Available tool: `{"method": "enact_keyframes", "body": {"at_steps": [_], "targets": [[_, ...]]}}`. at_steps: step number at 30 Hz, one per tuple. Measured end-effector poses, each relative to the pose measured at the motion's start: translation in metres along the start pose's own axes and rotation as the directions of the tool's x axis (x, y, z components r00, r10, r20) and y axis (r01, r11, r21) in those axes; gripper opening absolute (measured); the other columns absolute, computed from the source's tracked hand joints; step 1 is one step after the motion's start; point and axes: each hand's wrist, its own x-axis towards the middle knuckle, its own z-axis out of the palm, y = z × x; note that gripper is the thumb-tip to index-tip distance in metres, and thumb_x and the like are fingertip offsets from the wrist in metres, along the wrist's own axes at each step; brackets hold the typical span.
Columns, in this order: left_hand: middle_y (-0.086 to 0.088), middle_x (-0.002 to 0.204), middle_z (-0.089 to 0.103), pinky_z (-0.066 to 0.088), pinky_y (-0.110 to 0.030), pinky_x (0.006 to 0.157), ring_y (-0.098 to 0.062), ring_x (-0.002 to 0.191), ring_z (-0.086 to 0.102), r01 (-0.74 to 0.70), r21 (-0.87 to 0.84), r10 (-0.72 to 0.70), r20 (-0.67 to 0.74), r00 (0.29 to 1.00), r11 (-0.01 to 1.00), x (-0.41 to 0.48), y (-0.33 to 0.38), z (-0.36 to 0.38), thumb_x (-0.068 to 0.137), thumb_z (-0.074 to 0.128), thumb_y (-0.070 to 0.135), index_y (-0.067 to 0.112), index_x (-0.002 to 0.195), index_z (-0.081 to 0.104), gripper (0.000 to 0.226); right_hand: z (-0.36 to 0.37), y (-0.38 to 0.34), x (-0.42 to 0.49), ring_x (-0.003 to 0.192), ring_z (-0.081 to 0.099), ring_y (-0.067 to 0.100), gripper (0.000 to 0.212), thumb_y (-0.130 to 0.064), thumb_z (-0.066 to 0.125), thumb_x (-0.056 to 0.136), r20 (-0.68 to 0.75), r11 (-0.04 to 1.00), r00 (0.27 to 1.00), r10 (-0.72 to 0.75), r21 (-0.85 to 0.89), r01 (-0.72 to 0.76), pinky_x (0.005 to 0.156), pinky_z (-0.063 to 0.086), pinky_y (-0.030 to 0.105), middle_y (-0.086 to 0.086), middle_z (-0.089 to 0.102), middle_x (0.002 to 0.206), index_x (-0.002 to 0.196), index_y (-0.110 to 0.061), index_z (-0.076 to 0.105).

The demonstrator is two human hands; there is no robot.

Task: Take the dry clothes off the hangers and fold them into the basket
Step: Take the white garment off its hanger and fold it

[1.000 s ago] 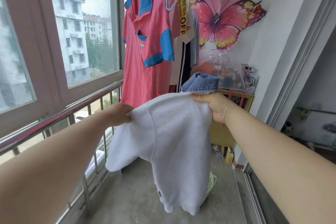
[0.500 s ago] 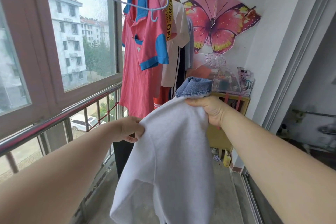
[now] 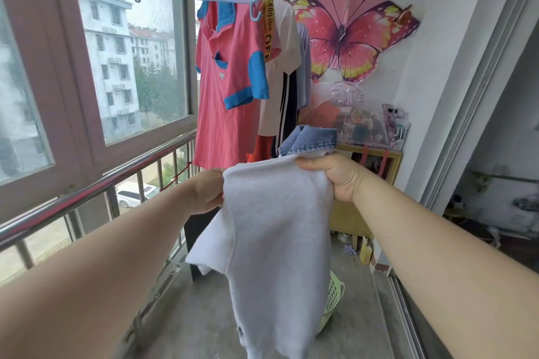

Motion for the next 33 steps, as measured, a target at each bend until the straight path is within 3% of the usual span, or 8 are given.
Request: {"method": "enact_keyframes", "body": {"at_steps": [4,9,12,20,23,25,28,33], "targets": [[-0.011,0.09,0.071,0.058,-0.031,0.069,-0.023,0.083,0.069,-0.028,-0.139,0.048,0.145,0.988,0.99,-0.01,0.01,0.009,0.065,0.051,-0.003,0.014,0.102,0.068,0.044,0.003,-0.001,-0.001,0.088,0.068,0.024,0.034,-0.006,0.07,0.071,0.025,1.0,1.0,0.011,0.02,-0.011,0.09,0.052,0.039,0.012,0.069,0.1,0.104,-0.003,0.067],[-0.003,0.074,0.066,0.052,-0.026,0.058,-0.019,0.069,0.06,-0.153,-0.151,0.16,0.035,0.986,0.977,-0.007,0.013,0.007,0.072,0.052,0.001,0.022,0.082,0.071,0.03,0.003,0.004,-0.005,0.086,0.069,0.024,0.027,-0.012,0.073,0.068,0.021,0.998,0.998,0.053,0.042,-0.054,0.091,0.051,0.04,0.01,0.072,0.093,0.095,-0.007,0.07],[-0.003,0.073,0.065,0.051,-0.027,0.058,-0.019,0.068,0.059,-0.166,-0.127,0.172,0.037,0.984,0.978,-0.007,0.013,0.007,0.085,0.047,-0.002,0.021,0.077,0.071,0.034,0.002,0.009,-0.007,0.086,0.068,0.024,0.024,-0.01,0.073,0.068,0.013,0.997,0.998,0.057,0.049,-0.057,0.092,0.05,0.041,0.01,0.072,0.092,0.092,-0.007,0.07],[-0.007,0.077,0.066,0.053,-0.031,0.062,-0.023,0.07,0.063,-0.096,-0.284,0.109,0.031,0.994,0.954,-0.01,0.006,0.004,0.07,0.039,-0.006,0.016,0.082,0.072,0.041,0.002,0.013,-0.011,0.084,0.069,0.023,0.026,-0.01,0.071,0.07,0.036,0.995,0.997,0.066,0.067,-0.068,0.092,0.05,0.04,0.01,0.073,0.091,0.096,-0.006,0.07],[-0.005,0.08,0.07,0.053,-0.033,0.07,-0.022,0.077,0.065,-0.087,-0.237,0.068,-0.09,0.994,0.968,-0.005,0.006,0.003,0.091,0.036,0.0,0.016,0.091,0.071,0.038,0.002,0.017,-0.012,0.084,0.069,0.022,0.027,-0.01,0.072,0.069,0.028,0.995,0.997,0.065,0.075,-0.067,0.089,0.051,0.039,0.009,0.073,0.091,0.096,-0.006,0.07],[-0.009,0.092,0.07,0.053,-0.038,0.084,-0.026,0.091,0.064,-0.07,-0.22,0.032,-0.172,0.985,0.973,-0.001,0.005,0.0,0.094,0.04,0.005,0.013,0.098,0.072,0.033,0.002,0.02,-0.011,0.085,0.069,0.023,0.031,-0.01,0.072,0.068,0.009,0.995,0.998,0.059,0.086,-0.06,0.087,0.053,0.038,0.01,0.072,0.094,0.098,-0.005,0.069],[-0.011,0.106,0.069,0.054,-0.04,0.085,-0.026,0.099,0.063,0.001,-0.12,-0.021,-0.169,0.985,0.993,-0.001,0.0,-0.004,0.094,0.04,0.007,0.016,0.107,0.072,0.035,0.005,0.022,-0.011,0.085,0.068,0.024,0.027,-0.009,0.07,0.071,-0.008,0.991,0.999,0.041,0.129,-0.04,0.083,0.054,0.036,0.01,0.072,0.092,0.097,-0.005,0.069],[-0.004,0.1,0.063,0.049,-0.029,0.081,-0.016,0.092,0.052,0.044,0.009,-0.04,-0.276,0.96,0.999,-0.006,-0.004,0.0,0.086,0.03,-0.008,0.024,0.091,0.071,0.052,0.014,0.008,-0.01,0.083,0.069,0.022,0.028,-0.008,0.067,0.072,0.061,0.993,0.998,-0.032,0.115,0.025,0.08,0.057,0.035,0.009,0.072,0.094,0.1,-0.006,0.068]]}}
